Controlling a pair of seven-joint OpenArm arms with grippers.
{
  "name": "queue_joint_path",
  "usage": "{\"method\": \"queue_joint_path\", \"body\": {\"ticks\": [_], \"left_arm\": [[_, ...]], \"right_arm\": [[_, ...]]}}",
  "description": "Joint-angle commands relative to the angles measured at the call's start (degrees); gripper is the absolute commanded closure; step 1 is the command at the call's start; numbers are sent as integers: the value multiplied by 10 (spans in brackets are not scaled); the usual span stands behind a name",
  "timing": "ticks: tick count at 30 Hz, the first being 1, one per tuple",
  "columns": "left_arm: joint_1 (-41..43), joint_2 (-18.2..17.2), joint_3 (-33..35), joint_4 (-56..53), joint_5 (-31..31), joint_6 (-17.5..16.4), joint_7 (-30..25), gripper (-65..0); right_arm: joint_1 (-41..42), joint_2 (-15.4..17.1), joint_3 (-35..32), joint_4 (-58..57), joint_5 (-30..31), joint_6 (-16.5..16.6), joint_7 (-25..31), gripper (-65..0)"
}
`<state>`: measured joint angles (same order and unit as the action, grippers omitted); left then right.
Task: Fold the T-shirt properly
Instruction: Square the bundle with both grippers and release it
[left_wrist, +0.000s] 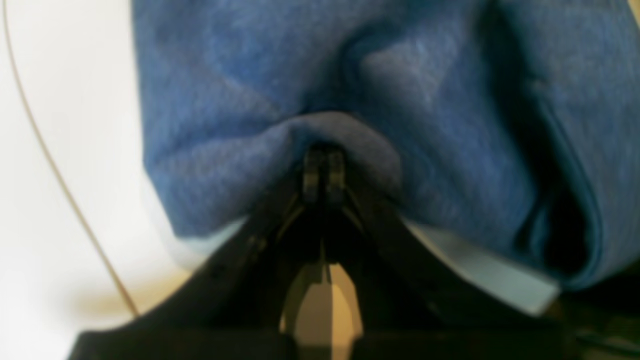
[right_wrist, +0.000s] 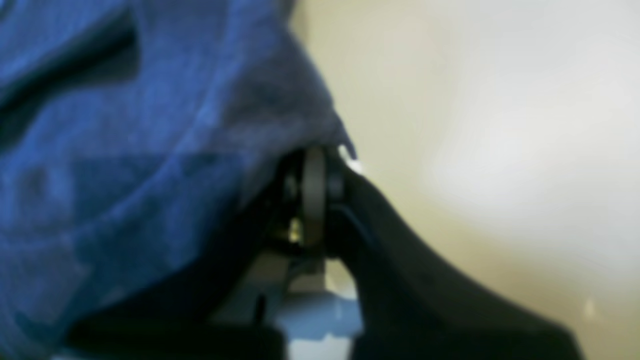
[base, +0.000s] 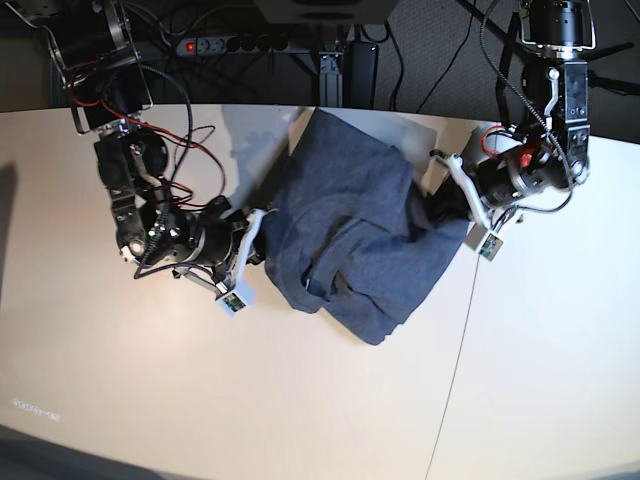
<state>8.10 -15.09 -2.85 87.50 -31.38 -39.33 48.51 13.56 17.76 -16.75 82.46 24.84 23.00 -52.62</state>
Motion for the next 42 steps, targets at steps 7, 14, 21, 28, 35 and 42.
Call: {"method": "queue_joint_path", "body": {"ticks": [7, 14, 21, 28, 35, 42], "left_arm": [[-97, -5, 15, -87, 20, -7, 8, 0], [-154, -1, 96, -107, 21, -7, 3, 0], [-193, 0, 151, -108, 26, -7, -3, 0], [-220, 0, 153, -108, 30, -7, -10, 0], [-233, -7, 147, -107, 24, -7, -7, 0], [-242, -35, 58, -105, -63, -7, 41, 0]], "right_arm": [[-64, 19, 3, 61, 1, 16, -16, 0], [-139, 16, 2, 114, 3, 17, -16, 0], [-199, -4, 3, 143, 2, 17, -16, 0], [-243, -21, 3, 188, 0, 17, -12, 0], [-245, -27, 21, 208, -41, 17, 14, 0], [-244, -23, 113, 212, -5, 17, 21, 0]]}}
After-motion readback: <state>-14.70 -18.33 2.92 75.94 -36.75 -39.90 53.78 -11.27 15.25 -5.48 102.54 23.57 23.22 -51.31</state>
